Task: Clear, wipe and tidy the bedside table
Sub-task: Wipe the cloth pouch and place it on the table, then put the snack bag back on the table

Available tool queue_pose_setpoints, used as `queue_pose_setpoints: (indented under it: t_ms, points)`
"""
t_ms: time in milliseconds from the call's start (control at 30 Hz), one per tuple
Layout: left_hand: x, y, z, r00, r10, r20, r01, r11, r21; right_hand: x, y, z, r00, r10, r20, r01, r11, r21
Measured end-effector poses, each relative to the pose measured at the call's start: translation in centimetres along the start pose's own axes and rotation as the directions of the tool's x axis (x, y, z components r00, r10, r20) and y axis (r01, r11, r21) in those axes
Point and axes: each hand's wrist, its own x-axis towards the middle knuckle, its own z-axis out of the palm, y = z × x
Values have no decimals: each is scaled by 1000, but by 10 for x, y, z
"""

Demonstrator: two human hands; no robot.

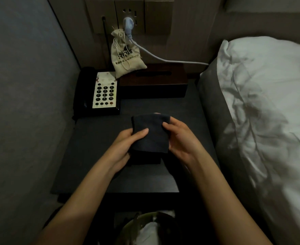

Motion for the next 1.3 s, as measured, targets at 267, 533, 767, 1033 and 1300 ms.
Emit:
queue_pose_setpoints:
  t_ms: [267, 533, 767, 1033, 1300]
  points:
    - [-38, -8, 16, 997, -3, -76, -2, 997, -71, -47, 3, -10, 938, -256, -232, 94, 835, -542]
    - [-71, -10, 72, 993, -115, -19, 109, 976, -186, -114, -41, -9, 891, -364, -270, 111, 753, -649]
    - [-101, -14, 145, 973, -158, 168, 193, 956, -220, -204, -120, -15, 692, -702, -168, 214, 422, -881]
    - [-125, -20, 186, 967, -113, 230, 159, 968, -195, -322, -214, -79, 340, -932, -130, -182, 70, -981]
    - [-140, -26, 202, 957, -111, 268, 158, 974, -160, -366, -234, -157, 299, -704, -644, -808, 173, -564]
